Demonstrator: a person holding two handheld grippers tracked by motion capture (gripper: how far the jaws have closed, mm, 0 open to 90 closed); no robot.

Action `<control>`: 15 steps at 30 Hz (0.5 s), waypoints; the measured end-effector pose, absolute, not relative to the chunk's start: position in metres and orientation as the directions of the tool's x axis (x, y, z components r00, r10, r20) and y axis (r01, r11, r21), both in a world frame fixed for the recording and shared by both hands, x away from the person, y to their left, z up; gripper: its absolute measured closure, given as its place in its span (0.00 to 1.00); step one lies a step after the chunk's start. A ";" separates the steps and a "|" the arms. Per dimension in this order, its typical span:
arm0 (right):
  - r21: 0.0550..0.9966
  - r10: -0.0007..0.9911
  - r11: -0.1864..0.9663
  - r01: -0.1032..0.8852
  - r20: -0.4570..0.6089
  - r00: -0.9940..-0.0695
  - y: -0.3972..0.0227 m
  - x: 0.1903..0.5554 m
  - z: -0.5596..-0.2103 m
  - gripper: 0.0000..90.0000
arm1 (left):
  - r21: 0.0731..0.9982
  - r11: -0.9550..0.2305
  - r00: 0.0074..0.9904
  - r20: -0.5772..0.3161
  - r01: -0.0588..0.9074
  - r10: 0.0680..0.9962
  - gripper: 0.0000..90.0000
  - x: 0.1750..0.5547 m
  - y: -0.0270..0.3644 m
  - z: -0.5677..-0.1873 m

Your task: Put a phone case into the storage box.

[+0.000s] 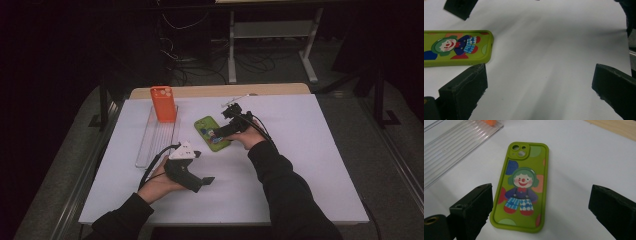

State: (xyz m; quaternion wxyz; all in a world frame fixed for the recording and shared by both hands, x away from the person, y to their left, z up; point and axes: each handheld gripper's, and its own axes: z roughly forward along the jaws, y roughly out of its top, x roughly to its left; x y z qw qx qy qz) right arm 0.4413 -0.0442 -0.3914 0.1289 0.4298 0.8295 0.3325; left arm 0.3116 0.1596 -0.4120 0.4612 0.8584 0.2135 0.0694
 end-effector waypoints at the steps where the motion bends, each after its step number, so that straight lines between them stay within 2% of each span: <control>1: 0.656 0.795 0.421 0.627 0.065 -0.602 -0.041 0.444 -0.392 0.05 | 0.821 -0.484 0.900 -0.078 0.302 0.429 0.00 0.311 0.159 -0.412; 10: 0.595 0.776 0.479 0.645 0.057 -0.629 -0.015 0.456 -0.404 0.05 | 0.820 -0.492 0.906 -0.073 0.293 0.417 0.00 0.311 0.160 -0.413; 15: 0.541 0.789 0.497 0.678 0.045 -0.613 -0.005 0.458 -0.415 0.05 | 0.817 -0.495 0.906 -0.074 0.295 0.417 0.00 0.311 0.160 -0.413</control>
